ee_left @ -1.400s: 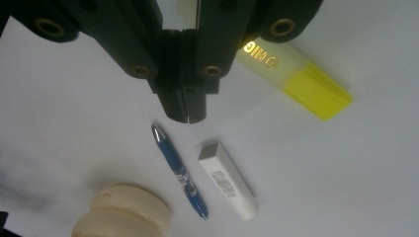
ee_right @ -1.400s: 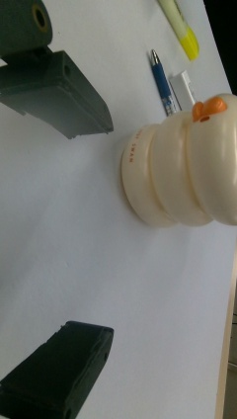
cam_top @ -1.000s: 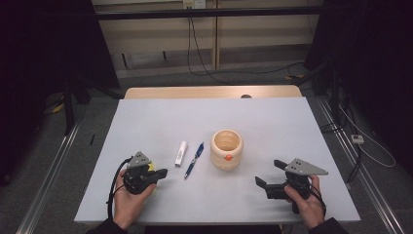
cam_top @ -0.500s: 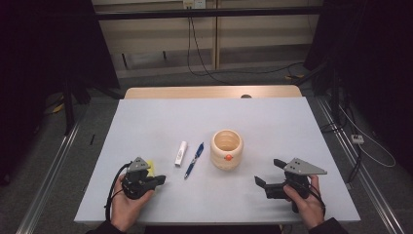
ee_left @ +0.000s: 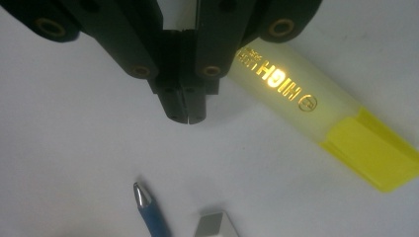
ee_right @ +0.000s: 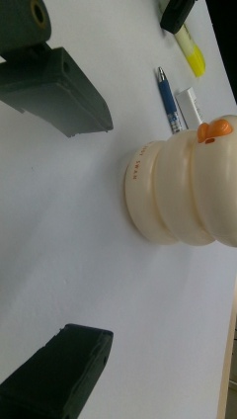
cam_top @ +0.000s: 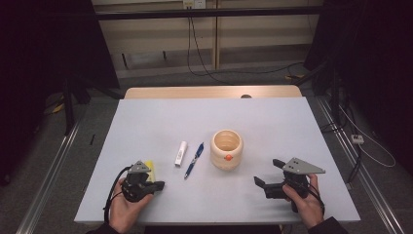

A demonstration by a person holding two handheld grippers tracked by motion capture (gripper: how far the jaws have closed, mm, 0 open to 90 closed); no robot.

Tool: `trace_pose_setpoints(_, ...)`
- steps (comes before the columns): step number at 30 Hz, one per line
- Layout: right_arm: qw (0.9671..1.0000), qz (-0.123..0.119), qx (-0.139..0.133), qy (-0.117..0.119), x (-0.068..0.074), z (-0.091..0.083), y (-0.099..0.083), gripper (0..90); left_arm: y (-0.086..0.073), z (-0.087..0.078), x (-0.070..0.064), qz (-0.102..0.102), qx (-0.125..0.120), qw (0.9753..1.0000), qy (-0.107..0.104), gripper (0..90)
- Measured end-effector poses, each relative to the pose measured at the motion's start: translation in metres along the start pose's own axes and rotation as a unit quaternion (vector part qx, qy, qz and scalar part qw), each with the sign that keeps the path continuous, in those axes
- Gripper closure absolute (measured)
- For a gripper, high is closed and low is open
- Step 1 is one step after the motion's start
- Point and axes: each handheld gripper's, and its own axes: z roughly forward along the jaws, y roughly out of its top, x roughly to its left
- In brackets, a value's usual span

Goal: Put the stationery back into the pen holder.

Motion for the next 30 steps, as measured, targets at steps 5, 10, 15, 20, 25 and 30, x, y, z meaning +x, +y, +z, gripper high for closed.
trace_pose_setpoints(5, 1.0000, 0.000, -0.001, -0.002, 0.000, -0.002, -0.001, 4.7, -0.002, -0.003, 0.002, -0.004, 0.002, 1.0000, 0.001, 90.0)
trace_pose_setpoints(10, 1.0000, 0.001, 0.002, -0.003, 0.000, -0.001, -0.001, 4.7, -0.004, -0.006, 0.004, -0.006, 0.007, 1.0000, -0.002, 90.0)
trace_pose_setpoints(15, 1.0000, 0.000, 0.001, -0.001, 0.000, 0.000, 0.000, 4.7, -0.005, -0.009, 0.008, -0.016, 0.010, 0.9998, -0.011, 90.0)
trace_pose_setpoints(20, 1.0000, 0.003, 0.001, 0.003, 0.000, -0.002, -0.001, 4.6, -0.006, -0.012, 0.007, -0.005, 0.017, 0.9998, 0.004, 90.0)
trace_pose_setpoints(25, 0.9999, 0.010, -0.008, -0.001, -0.001, -0.003, 0.000, 4.7, -0.008, -0.017, 0.008, 0.004, 0.020, 0.9995, 0.022, 90.0)
trace_pose_setpoints(30, 0.9999, 0.008, -0.006, -0.003, -0.001, -0.002, 0.000, 4.7, -0.009, -0.020, 0.006, 0.014, 0.023, 0.9988, 0.042, 90.0)
